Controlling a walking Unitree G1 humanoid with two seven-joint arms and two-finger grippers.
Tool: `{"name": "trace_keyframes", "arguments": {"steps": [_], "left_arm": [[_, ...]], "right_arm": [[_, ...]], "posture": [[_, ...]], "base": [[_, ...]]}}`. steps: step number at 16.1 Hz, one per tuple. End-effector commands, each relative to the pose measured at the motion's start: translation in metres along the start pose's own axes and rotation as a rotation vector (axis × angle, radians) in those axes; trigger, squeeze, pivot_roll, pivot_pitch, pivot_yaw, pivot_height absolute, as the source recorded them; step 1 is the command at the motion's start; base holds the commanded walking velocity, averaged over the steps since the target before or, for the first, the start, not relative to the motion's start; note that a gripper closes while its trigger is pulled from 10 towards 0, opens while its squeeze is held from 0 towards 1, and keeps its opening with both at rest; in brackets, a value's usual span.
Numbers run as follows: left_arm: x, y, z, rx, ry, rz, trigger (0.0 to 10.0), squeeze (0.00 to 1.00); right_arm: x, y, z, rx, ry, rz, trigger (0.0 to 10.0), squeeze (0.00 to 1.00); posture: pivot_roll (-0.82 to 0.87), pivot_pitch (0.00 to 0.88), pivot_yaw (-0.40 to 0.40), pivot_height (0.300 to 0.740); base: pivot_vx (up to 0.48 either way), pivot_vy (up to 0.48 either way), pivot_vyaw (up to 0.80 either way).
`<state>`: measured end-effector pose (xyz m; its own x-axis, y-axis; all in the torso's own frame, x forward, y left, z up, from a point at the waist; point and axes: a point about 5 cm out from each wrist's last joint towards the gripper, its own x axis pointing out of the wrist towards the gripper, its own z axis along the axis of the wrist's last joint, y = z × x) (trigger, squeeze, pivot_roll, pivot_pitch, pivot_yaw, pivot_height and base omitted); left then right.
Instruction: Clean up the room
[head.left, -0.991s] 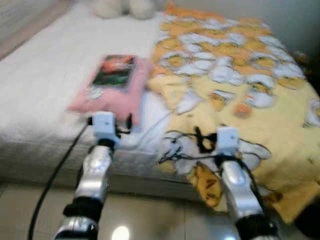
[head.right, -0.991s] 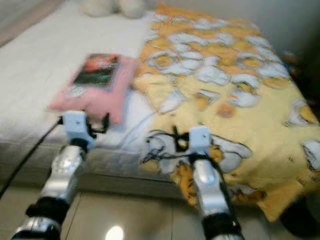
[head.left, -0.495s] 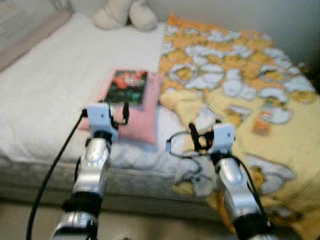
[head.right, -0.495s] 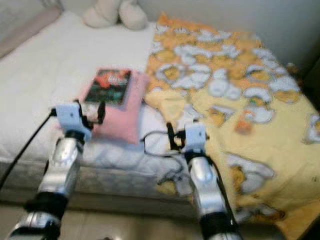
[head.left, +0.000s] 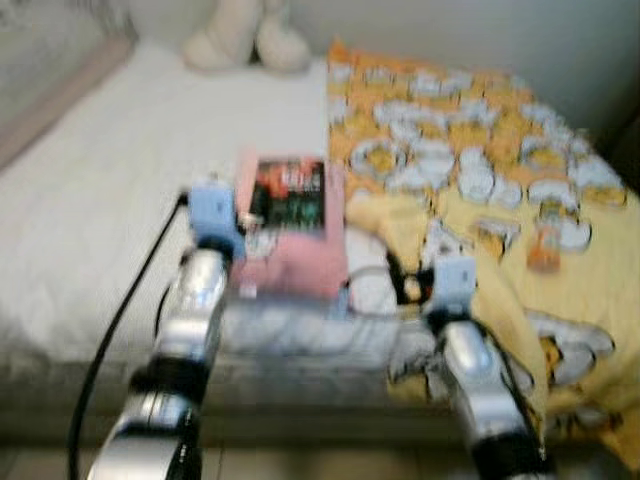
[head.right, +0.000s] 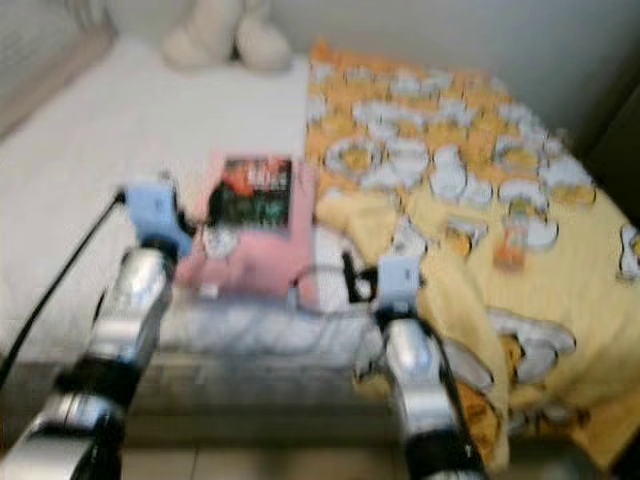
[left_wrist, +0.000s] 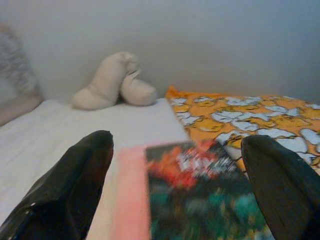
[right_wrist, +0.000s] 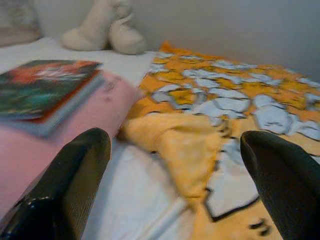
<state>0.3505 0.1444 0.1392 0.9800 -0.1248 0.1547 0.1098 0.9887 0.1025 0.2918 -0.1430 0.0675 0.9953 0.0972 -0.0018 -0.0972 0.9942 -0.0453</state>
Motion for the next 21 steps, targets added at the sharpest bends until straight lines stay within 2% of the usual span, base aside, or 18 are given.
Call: {"name": "trace_keyframes", "arguments": {"steps": [1, 2, 3, 5, 9, 11, 12, 13, 14, 15, 16, 17, 18, 19, 21], "left_arm": [[0.005, -0.018, 0.0, 0.01, 0.019, -0.053, 10.0, 0.0], [0.005, -0.022, -0.003, 0.011, 0.047, -0.054, 10.0, 0.0], [0.005, -0.025, -0.003, -0.029, 0.045, -0.064, 10.0, 0.0], [0.005, -0.025, -0.004, -0.054, 0.057, -0.041, 10.0, 0.0], [0.01, -0.02, 0.005, -0.07, 0.005, 0.014, 10.0, 0.0], [0.017, -0.011, 0.017, -0.038, -0.027, 0.062, 10.0, 0.0], [0.024, -0.001, 0.026, -0.072, -0.032, 0.083, 10.0, 0.0], [0.027, 0.005, 0.028, -0.069, -0.026, 0.087, 10.0, 0.0], [0.031, 0.017, 0.025, -0.048, 0.033, 0.113, 10.0, 0.0], [0.034, 0.029, 0.021, -0.085, 0.08, 0.142, 10.0, 0.0], [0.036, 0.026, 0.008, -0.17, 0.192, 0.057, 10.0, 0.0], [0.036, 0.022, 0.004, -0.206, 0.231, 0.01, 10.0, 0.0], [0.035, 0.019, -0.002, -0.164, 0.266, -0.036, 10.0, 0.0], [0.034, 0.017, -0.01, -0.152, 0.317, -0.068, 10.0, 0.0], [0.035, 0.014, -0.012, -0.195, 0.341, -0.098, 10.0, 0.0]], "right_arm": [[-0.001, -0.014, 0.003, -0.002, -0.015, -0.055, 10.0, 0.0], [-0.002, -0.015, 0.003, -0.001, -0.015, -0.058, 10.0, 0.0], [-0.002, -0.016, 0.003, -0.004, -0.018, -0.06, 10.0, 0.0], [-0.003, -0.016, 0.004, -0.008, -0.024, -0.066, 10.0, 0.0], [-0.005, -0.019, 0.006, -0.021, -0.03, -0.069, 10.0, 0.0], [-0.006, -0.019, 0.01, -0.034, -0.042, -0.03, 10.0, 0.0], [-0.008, -0.016, 0.014, -0.053, -0.051, 0.035, 10.0, 0.0], [-0.008, -0.016, 0.016, -0.062, -0.057, 0.042, 10.0, 0.0], [-0.009, -0.017, 0.016, -0.057, -0.054, 0.037, 10.0, 0.0], [-0.008, -0.016, 0.015, -0.052, -0.05, 0.038, 10.0, 0.0], [-0.009, -0.013, 0.015, -0.041, -0.047, 0.046, 10.0, 0.0], [-0.009, -0.011, 0.015, -0.037, -0.046, 0.051, 10.0, 0.0], [-0.01, -0.008, 0.015, -0.029, -0.045, 0.066, 10.0, 0.0], [-0.017, 0.002, 0.014, -0.018, -0.046, 0.128, 10.0, 0.0], [-0.023, 0.006, 0.011, 0.01, -0.033, 0.165, 10.0, 0.0]], "posture": [[0.0, 0.0, -0.02, 0.74], [-0.01, 0.0, -0.018, 0.74], [-0.01, 0.0, -0.015, 0.74], [-0.02, 0.0, -0.015, 0.74], [-0.02, 0.0, -0.016, 0.74], [-0.03, 0.0, -0.016, 0.74], [-0.03, 0.0, -0.015, 0.74], [-0.03, 0.0, -0.017, 0.74], [-0.03, 0.0, -0.018, 0.74], [-0.03, 0.0, -0.02, 0.74], [-0.03, 0.0, -0.025, 0.74], [-0.03, 0.0, -0.026, 0.74], [-0.03, 0.0, -0.028, 0.74], [-0.04, 0.0, -0.028, 0.74], [-0.04, 0.0, -0.009, 0.74]], "base": [[0.337, 0.0, -0.78], [0.0, 0.0, 0.0], [0.0, 0.0, 0.0], [0.452, 0.0, 0.0], [0.456, 0.0, 0.0], [0.234, 0.0, 0.0], [0.0, 0.0, 0.0], [0.0, 0.0, 0.0], [0.0, 0.0, 0.0], [0.0, 0.0, 0.0], [0.0, 0.0, 0.0], [0.0, 0.0, 0.0], [0.0, 0.0, 0.0], [0.0, 0.0, 0.0], [0.0, 0.0, 0.0]]}}
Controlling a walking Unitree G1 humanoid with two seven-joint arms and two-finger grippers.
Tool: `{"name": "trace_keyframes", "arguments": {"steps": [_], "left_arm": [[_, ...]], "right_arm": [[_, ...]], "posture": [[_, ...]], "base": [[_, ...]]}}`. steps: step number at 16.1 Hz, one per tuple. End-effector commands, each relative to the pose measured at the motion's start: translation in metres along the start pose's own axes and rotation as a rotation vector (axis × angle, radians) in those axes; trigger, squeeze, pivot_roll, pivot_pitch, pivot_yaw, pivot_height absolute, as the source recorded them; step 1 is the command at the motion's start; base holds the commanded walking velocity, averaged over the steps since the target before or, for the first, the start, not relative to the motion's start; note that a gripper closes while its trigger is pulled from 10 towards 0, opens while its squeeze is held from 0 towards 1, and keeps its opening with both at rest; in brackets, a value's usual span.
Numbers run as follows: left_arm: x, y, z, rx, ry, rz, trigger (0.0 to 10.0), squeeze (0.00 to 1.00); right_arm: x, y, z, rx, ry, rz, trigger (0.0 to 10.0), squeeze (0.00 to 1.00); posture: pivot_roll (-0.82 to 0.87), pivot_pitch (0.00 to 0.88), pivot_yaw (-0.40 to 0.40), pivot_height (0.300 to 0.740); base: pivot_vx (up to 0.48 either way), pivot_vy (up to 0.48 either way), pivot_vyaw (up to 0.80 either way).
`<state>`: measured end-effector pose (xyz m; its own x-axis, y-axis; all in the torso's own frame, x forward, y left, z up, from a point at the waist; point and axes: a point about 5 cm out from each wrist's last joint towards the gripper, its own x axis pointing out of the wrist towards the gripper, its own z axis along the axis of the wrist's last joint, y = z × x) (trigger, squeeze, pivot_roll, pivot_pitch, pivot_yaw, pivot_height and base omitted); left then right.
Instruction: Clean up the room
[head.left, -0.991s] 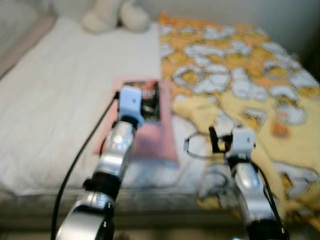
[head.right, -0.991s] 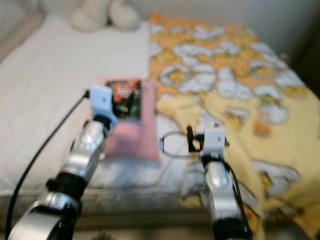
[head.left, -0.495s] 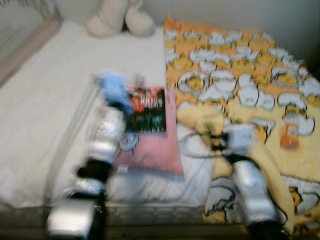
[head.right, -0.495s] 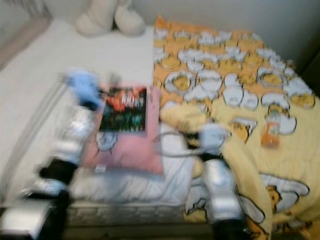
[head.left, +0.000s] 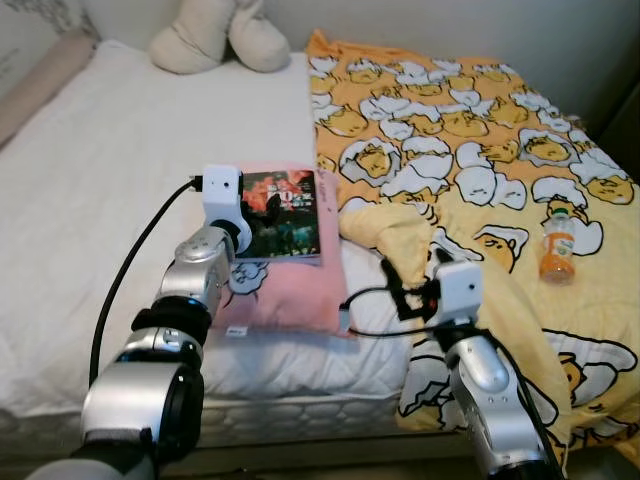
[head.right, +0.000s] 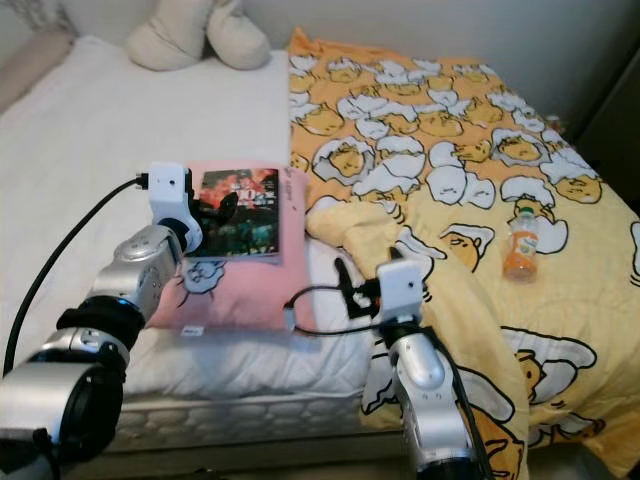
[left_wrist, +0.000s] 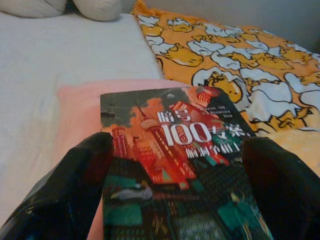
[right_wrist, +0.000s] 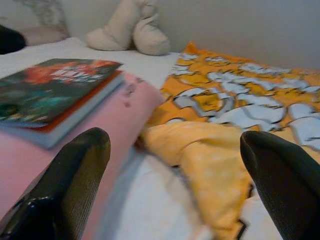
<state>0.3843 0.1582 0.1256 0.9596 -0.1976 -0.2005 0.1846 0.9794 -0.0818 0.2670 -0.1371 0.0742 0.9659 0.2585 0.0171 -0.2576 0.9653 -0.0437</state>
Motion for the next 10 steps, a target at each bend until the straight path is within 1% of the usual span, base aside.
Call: {"name": "trace_keyframes", "arguments": {"steps": [1, 2, 3, 5, 6, 8, 9, 10], "left_arm": [[0.003, -0.003, 0.004, 0.007, 0.01, -0.017, 10.0, 0.0], [0.004, -0.005, 0.0, -0.007, 0.03, -0.031, 10.0, 0.0], [0.004, -0.005, -0.001, -0.003, 0.036, -0.027, 10.0, 0.0], [0.004, -0.003, -0.002, 0.001, 0.037, 0.007, 10.0, 0.0], [0.002, 0.004, -0.006, 0.045, 0.052, 0.074, 10.0, 0.0], [0.0, 0.013, -0.01, 0.081, 0.062, 0.151, 10.0, 0.0], [-0.002, 0.018, -0.013, 0.078, 0.068, 0.184, 10.0, 0.0], [-0.005, 0.022, -0.018, 0.051, 0.078, 0.198, 10.0, 0.0]], "right_arm": [[0.0, 0.001, 0.001, 0.013, -0.003, 0.012, 10.0, 0.0], [0.001, 0.002, 0.001, 0.018, -0.003, 0.003, 10.0, 0.0], [0.001, 0.003, 0.001, 0.022, -0.007, -0.003, 10.0, 0.0], [0.0, 0.005, 0.003, 0.023, -0.013, -0.007, 10.0, 0.0], [-0.004, 0.005, 0.001, 0.022, -0.002, -0.008, 10.0, 0.0], [-0.007, 0.005, 0.0, 0.022, 0.007, -0.001, 10.0, 0.0], [-0.009, 0.005, 0.0, 0.022, 0.011, 0.005, 10.0, 0.0], [-0.011, 0.004, -0.001, 0.02, 0.015, 0.012, 10.0, 0.0]], "posture": [[-0.04, 0.0, -0.003, 0.74], [-0.05, 0.0, 0.007, 0.74], [-0.05, 0.0, 0.012, 0.74], [-0.07, 0.0, 0.018, 0.74], [-0.07, 0.0, 0.015, 0.74], [-0.08, 0.0, 0.01, 0.74], [-0.08, 0.0, 0.005, 0.74], [-0.08, 0.0, -0.002, 0.74]], "base": [[0.0, 0.0, 0.0], [0.0, 0.0, 0.0], [0.0, 0.0, 0.0], [0.0, 0.0, 0.0], [0.0, 0.0, 0.0], [0.0, 0.0, 0.0], [0.0, 0.0, 0.0], [0.0, 0.0, 0.0]]}}
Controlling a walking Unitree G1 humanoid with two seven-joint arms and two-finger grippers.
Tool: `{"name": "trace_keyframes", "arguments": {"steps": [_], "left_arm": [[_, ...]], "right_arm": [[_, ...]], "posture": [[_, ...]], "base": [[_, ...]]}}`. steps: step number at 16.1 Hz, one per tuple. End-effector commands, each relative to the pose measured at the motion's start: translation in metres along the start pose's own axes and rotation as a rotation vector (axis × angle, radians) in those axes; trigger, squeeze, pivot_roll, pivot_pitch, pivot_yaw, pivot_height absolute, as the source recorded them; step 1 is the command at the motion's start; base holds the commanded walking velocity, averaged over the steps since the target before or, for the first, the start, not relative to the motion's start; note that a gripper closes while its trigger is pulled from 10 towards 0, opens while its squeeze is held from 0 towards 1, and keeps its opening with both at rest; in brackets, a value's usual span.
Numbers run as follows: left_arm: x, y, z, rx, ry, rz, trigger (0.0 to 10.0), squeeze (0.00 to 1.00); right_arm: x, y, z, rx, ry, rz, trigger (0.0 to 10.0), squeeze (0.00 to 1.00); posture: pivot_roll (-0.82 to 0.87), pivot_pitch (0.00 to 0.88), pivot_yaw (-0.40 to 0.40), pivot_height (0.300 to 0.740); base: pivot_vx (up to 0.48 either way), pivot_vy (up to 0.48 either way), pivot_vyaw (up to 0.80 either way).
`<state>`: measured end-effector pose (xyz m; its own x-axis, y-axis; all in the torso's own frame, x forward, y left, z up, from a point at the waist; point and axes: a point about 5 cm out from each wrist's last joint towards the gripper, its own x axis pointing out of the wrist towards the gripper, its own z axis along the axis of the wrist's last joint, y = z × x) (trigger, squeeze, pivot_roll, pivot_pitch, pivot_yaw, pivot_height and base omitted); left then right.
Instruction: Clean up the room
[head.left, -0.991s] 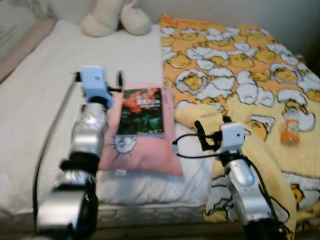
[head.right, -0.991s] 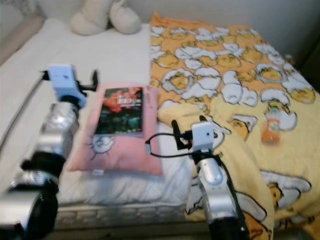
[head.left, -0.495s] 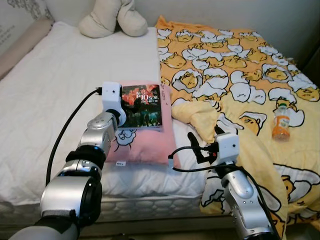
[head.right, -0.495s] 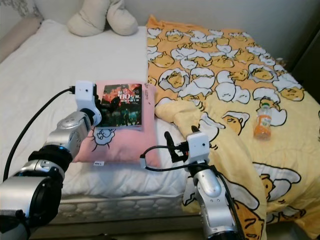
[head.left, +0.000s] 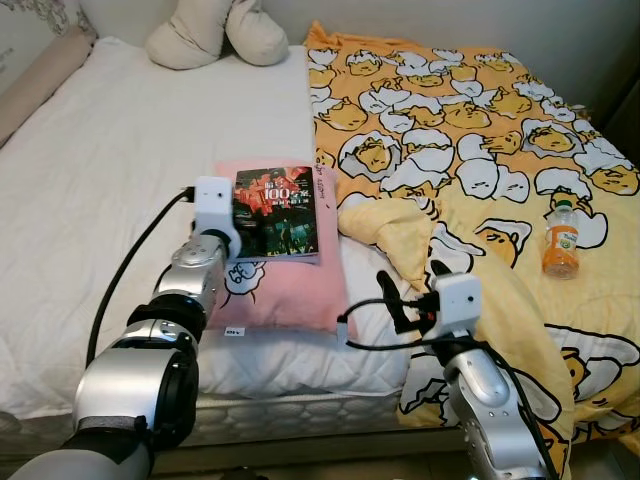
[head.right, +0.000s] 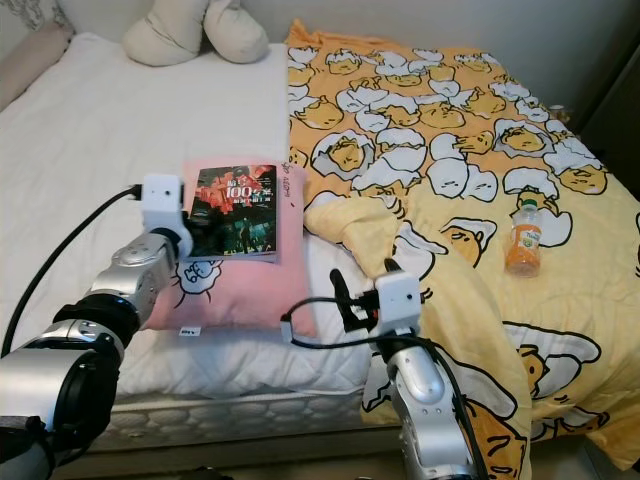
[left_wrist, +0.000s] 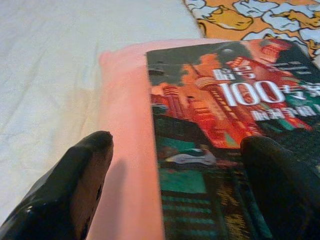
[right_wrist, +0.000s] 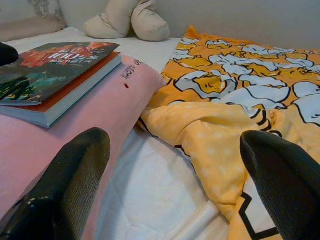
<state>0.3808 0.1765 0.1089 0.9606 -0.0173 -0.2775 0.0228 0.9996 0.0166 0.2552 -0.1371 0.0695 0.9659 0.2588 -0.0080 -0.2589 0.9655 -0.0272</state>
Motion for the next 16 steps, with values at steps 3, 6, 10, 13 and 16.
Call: {"name": "trace_keyframes", "arguments": {"steps": [3, 6, 10, 13, 16], "left_arm": [[-0.001, -0.004, -0.006, -0.053, 0.006, -0.032, 10.0, 0.0], [-0.001, -0.015, -0.008, -0.072, -0.001, -0.086, 10.0, 0.0], [-0.002, -0.019, -0.018, -0.118, 0.042, -0.118, 10.0, 0.0], [-0.004, -0.021, -0.031, -0.088, 0.11, -0.101, 10.0, 0.0], [-0.005, -0.023, -0.032, -0.128, 0.109, -0.121, 0.0, 0.0]], "right_arm": [[0.0, 0.0, 0.003, -0.003, -0.004, 0.014, 10.0, 0.0], [0.0, -0.001, 0.003, -0.005, 0.009, 0.013, 10.0, 0.0], [-0.001, 0.001, 0.002, -0.002, 0.014, 0.016, 10.0, 0.0], [0.0, 0.003, 0.001, 0.045, 0.026, 0.049, 10.0, 0.0], [0.0, 0.007, -0.001, 0.063, 0.059, 0.133, 10.0, 0.0]], "posture": [[-0.08, 0.0, -0.007, 0.74], [-0.07, 0.0, -0.006, 0.74], [-0.07, 0.0, -0.006, 0.74], [-0.08, 0.0, -0.004, 0.74], [-0.08, 0.0, -0.004, 0.74]], "base": [[0.0, 0.0, 0.0], [0.0, 0.0, 0.0], [0.0, 0.0, 0.0], [0.0, 0.0, 0.0], [0.0, 0.0, 0.0]]}}
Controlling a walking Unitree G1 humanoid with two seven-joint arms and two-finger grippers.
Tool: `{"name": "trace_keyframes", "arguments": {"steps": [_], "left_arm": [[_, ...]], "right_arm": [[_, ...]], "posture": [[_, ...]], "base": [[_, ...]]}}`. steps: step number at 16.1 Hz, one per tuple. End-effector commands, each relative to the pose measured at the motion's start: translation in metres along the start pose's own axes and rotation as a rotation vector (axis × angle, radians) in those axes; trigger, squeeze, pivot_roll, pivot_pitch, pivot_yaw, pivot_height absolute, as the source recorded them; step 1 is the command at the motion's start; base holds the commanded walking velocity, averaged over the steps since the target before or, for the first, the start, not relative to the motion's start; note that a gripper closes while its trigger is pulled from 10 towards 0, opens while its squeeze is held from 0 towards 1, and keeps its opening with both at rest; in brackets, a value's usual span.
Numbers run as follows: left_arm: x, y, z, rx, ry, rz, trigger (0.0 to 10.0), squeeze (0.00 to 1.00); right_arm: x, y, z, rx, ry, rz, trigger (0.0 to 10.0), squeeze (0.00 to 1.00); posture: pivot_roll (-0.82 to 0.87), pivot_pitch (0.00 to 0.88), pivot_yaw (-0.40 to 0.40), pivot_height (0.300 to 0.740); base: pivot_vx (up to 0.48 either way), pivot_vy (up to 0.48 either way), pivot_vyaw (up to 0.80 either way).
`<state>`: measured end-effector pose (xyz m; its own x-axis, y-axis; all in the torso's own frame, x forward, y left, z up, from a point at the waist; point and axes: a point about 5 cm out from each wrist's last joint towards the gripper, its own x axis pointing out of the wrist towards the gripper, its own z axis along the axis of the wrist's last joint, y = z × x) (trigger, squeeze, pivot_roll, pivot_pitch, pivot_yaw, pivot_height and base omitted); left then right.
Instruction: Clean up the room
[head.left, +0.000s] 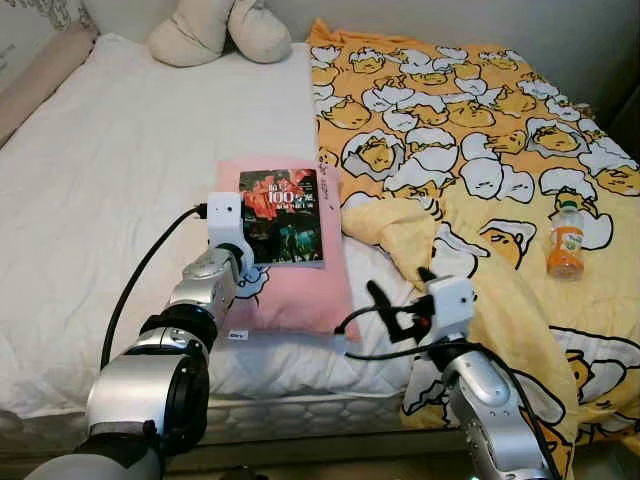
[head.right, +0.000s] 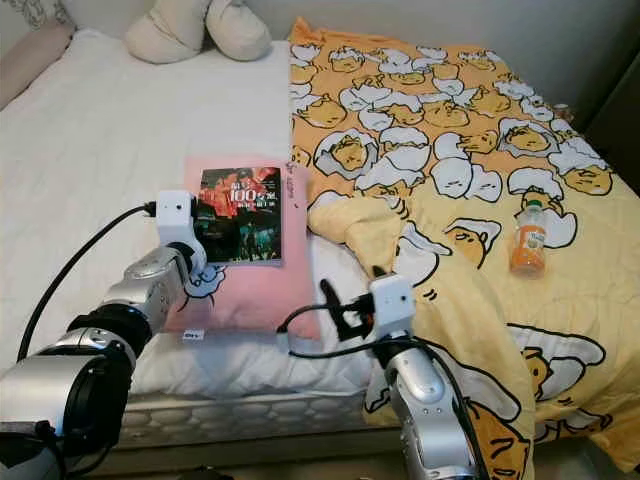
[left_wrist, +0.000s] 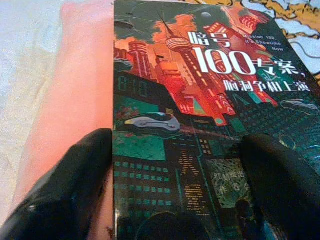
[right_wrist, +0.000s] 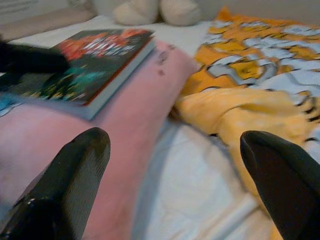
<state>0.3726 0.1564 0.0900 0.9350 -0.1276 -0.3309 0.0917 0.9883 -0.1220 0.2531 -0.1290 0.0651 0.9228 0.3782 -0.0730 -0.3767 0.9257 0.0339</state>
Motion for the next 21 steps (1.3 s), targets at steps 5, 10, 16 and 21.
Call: {"name": "trace_keyframes", "arguments": {"steps": [5, 10, 16, 21], "left_arm": [[0.0, -0.001, -0.001, -0.009, 0.009, -0.032, 0.0, 0.0], [-0.001, 0.002, 0.001, 0.051, -0.009, -0.02, 0.0, 0.0], [-0.001, 0.003, 0.004, 0.003, -0.026, -0.03, 0.0, 0.0], [-0.001, 0.008, 0.02, -0.075, -0.113, -0.046, 0.0, 0.0]], "right_arm": [[-0.002, 0.008, -0.005, 0.025, 0.059, 0.096, 10.0, 0.0], [0.001, 0.004, -0.003, 0.026, 0.062, 0.093, 10.0, 0.0], [0.008, 0.003, 0.004, 0.052, 0.045, 0.075, 10.0, 0.0], [0.008, 0.001, 0.002, 0.048, 0.051, 0.074, 10.0, 0.0]], "posture": [[-0.08, 0.0, -0.008, 0.74], [-0.08, 0.0, -0.008, 0.74], [-0.08, 0.0, -0.005, 0.74], [-0.08, 0.0, -0.006, 0.74]], "base": [[0.0, 0.0, 0.0], [0.0, 0.0, 0.0], [0.0, 0.0, 0.0], [0.0, 0.0, 0.0]]}}
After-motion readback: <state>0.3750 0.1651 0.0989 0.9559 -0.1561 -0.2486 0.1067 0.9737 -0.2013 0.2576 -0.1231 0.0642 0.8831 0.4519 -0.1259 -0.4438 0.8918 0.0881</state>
